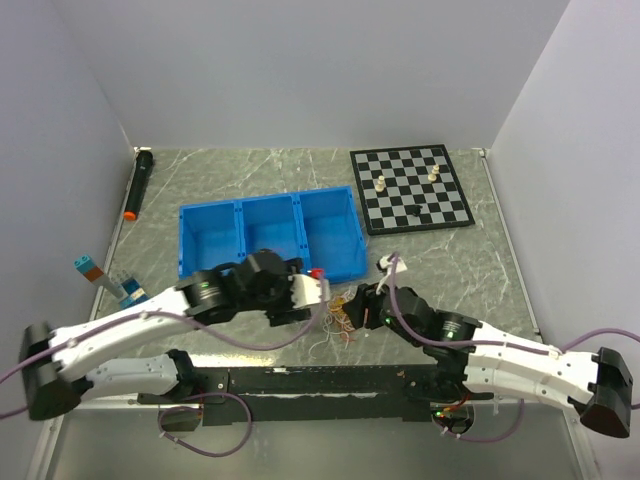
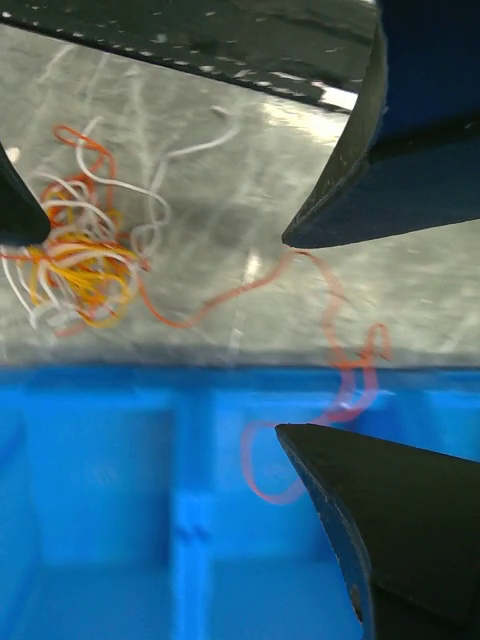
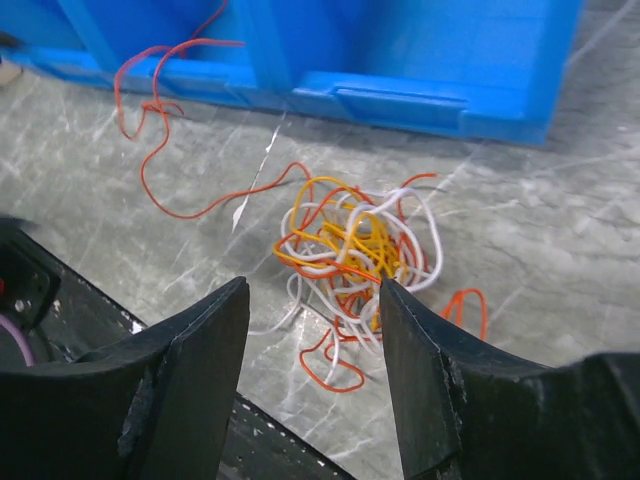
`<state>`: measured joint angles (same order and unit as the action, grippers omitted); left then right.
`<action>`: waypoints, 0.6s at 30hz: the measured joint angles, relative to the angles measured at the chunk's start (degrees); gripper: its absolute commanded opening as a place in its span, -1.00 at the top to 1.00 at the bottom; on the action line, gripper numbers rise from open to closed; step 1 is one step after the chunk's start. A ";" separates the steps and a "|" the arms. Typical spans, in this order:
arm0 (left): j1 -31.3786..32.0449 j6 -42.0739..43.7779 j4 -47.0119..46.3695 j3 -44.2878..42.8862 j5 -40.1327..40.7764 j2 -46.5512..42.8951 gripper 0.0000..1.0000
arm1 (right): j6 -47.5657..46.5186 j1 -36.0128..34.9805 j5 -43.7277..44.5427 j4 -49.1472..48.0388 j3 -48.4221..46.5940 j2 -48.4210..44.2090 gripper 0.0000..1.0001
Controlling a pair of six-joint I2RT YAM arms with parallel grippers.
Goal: Untangle the cables
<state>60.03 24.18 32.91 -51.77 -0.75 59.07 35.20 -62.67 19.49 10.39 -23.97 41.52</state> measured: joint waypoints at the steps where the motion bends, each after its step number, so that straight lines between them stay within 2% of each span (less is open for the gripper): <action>1: 0.20 -0.11 -1.64 0.17 -0.28 2.21 -0.50 | 0.42 0.17 0.37 0.57 0.31 -1.31 -0.24; 5: 0.42 -0.31 -11.65 2.05 -0.39 12.79 -0.57 | 1.64 1.27 1.70 1.84 0.85 -5.73 -0.29; 8: -0.28 -0.22 -17.94 6.16 -0.26 16.83 -0.61 | 2.32 2.49 2.05 1.95 1.20 -7.48 -0.33; 14: -2.93 1.16 -28.20 11.19 -0.52 21.40 -0.64 | 3.19 6.05 0.98 3.04 4.70 -10.69 -0.34; 18: -3.37 2.29 -34.25 12.72 -1.14 22.36 -0.59 | 3.96 8.13 -0.83 3.85 6.14 -13.16 -0.33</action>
<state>56.66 26.48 -1.34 -39.05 -1.89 81.43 39.16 -54.54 18.65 14.24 -17.82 28.36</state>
